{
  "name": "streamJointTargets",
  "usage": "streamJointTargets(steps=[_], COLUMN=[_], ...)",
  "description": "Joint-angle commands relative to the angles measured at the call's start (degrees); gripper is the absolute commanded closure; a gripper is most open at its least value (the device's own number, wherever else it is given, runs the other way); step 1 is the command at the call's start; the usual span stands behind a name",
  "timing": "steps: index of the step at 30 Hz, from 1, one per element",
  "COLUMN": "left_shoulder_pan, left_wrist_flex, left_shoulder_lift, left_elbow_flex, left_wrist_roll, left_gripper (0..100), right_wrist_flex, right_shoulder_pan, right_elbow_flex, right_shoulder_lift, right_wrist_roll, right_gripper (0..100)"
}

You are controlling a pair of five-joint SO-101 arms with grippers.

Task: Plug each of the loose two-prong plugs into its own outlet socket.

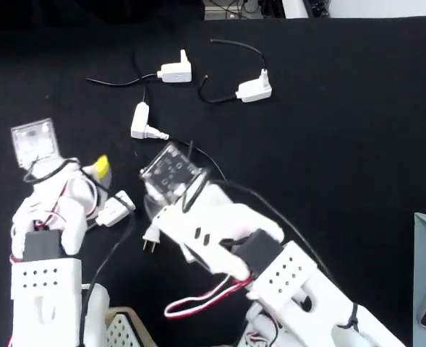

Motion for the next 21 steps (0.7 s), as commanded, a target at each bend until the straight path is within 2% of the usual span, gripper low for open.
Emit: streamJointTargets(steps=[1, 10, 15, 21], left_shoulder_pan=[4.26, 12.53, 15.34, 17.89], left_wrist_flex=[-1.32, -0.79, 0.00, 4.13], left_shoulder_lift=[-0.79, -1.93, -12.04, -25.76], left_elbow_flex=[-5.23, -5.05, -2.15, 3.12], left_wrist_roll=[0.44, 0.09, -0.09, -9.49], left_gripper=[79, 79, 79, 79], right_wrist_flex=[-1.14, -1.05, -0.79, 0.88], right_shoulder_pan=[-3.16, -2.99, -2.99, -2.99], right_elbow_flex=[-0.40, -0.31, -0.22, -0.13], right_shoulder_lift=[-1.45, -1.45, -1.45, -1.36], right_wrist_roll=[-0.18, -0.18, -0.18, -0.18], right_gripper=[98.7, 98.7, 98.7, 98.7])
